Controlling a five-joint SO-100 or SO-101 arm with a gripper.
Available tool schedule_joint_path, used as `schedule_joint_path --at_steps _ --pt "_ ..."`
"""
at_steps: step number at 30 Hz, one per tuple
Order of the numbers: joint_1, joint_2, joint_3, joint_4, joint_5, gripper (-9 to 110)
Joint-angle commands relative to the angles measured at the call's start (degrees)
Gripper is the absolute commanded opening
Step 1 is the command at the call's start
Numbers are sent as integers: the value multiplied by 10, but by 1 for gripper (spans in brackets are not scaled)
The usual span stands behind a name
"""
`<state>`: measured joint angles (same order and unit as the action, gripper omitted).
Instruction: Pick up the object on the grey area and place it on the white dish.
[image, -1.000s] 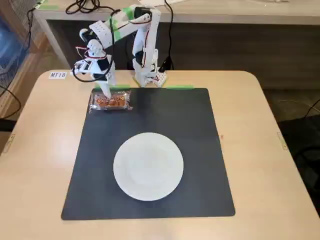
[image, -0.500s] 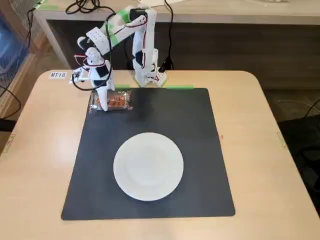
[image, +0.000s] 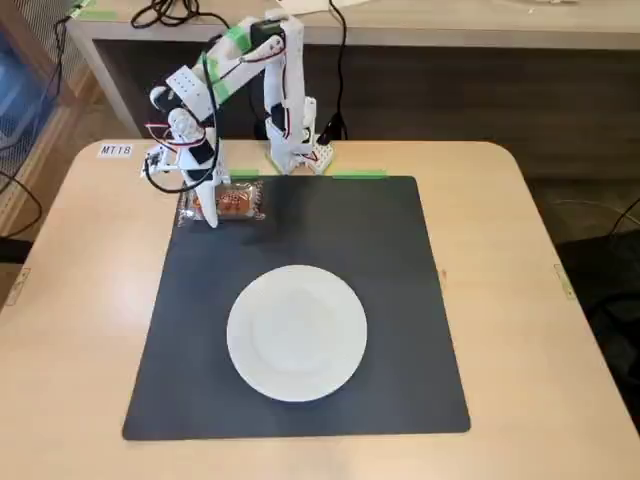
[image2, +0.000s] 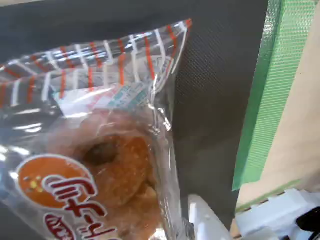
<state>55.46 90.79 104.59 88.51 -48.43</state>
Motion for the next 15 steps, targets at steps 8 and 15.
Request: schedule_joint_path --at_steps 8,15 --pt "-4 -78 -52 -1 3 45" --pt "-6 -148 -80 -3 14 41"
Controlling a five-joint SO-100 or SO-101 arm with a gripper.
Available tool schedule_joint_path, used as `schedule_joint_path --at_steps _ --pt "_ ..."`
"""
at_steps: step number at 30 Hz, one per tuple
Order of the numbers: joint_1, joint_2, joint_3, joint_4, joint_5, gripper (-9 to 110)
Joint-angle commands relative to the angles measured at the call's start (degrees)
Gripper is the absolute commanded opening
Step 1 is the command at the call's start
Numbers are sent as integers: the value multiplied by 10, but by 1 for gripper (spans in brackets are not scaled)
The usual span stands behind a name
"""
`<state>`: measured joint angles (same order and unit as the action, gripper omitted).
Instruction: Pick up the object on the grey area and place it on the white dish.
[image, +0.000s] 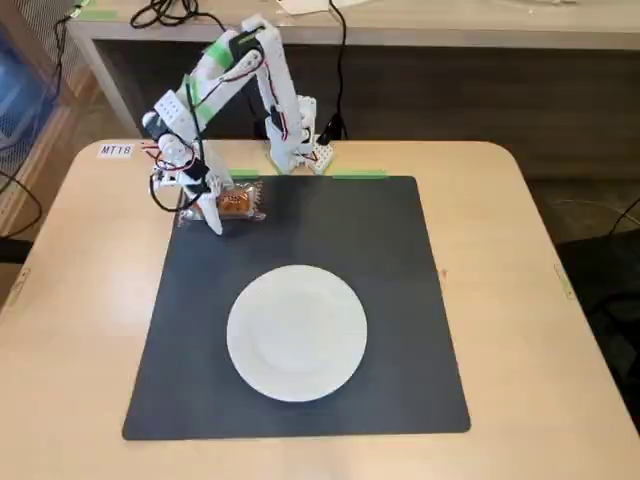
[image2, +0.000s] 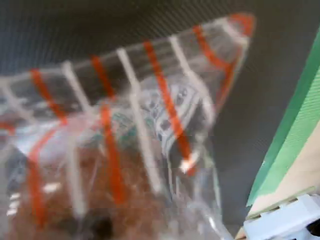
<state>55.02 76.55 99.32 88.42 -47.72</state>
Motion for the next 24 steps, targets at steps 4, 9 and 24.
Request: schedule_joint_path --at_steps 4,9,24 --pt "2 -27 -44 2 12 35" --pt "4 -27 -50 3 22 29" --pt "18 -14 -51 23 25 12"
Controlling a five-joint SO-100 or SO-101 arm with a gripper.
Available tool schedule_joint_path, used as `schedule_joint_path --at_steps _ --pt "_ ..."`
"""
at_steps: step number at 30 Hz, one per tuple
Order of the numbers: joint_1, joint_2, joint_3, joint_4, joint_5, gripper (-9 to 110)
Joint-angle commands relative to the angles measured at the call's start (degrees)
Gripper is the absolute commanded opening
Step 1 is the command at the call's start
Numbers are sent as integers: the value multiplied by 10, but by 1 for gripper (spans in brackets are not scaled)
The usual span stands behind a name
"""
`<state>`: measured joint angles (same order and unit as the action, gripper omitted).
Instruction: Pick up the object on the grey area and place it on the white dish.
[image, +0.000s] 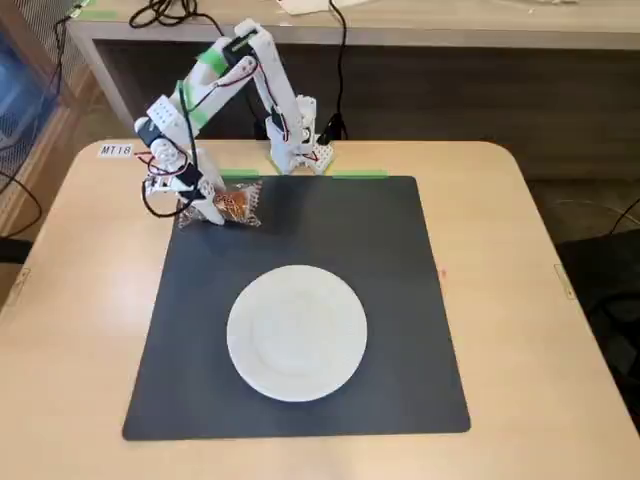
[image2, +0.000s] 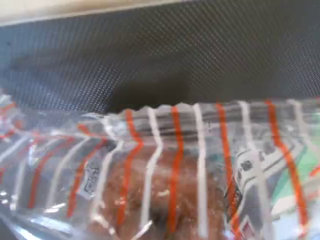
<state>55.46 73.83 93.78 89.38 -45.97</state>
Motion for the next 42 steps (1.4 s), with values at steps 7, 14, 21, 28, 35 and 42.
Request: schedule_joint_path --at_steps 7,14,21,28,35,42 --pt "-4 59 -12 19 30 11" --pt "-102 83 -106 25 112 7" --pt "-226 77 -252 9 255 6" --pt "-381 63 -273 -106 371 8" --pt "-487 -10 -298 -183 396 11" --pt "-540 -84 -323 -199 396 11"
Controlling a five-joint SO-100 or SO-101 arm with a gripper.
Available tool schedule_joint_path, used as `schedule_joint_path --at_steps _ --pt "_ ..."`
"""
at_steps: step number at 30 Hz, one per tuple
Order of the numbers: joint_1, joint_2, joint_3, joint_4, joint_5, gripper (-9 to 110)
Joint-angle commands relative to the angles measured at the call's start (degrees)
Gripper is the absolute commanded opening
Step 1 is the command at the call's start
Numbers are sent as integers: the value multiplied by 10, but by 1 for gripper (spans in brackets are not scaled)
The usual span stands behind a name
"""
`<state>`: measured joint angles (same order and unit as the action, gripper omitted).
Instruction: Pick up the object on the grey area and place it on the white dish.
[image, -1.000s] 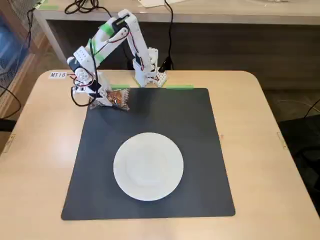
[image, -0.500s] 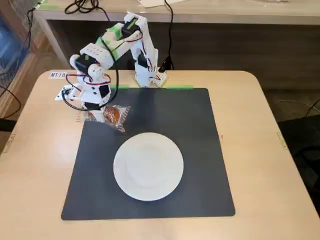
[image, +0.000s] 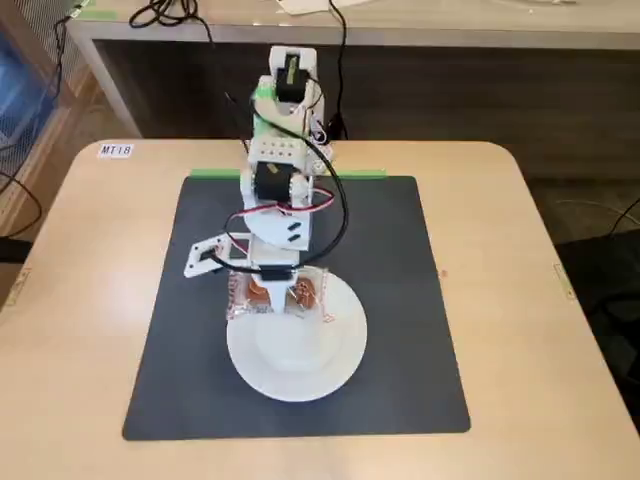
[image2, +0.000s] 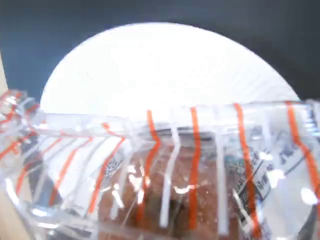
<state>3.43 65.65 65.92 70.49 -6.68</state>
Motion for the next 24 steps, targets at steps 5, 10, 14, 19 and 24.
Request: schedule_joint_path --at_steps 5,10,14,19,24 --pt "-35 -77 -116 6 4 13" --pt "-32 -103 -145 26 9 18" --pt "-27 -103 -146 48 11 25" --pt "-26 -90 -154 88 6 34" --pt "-24 -58 -155 118 4 37"
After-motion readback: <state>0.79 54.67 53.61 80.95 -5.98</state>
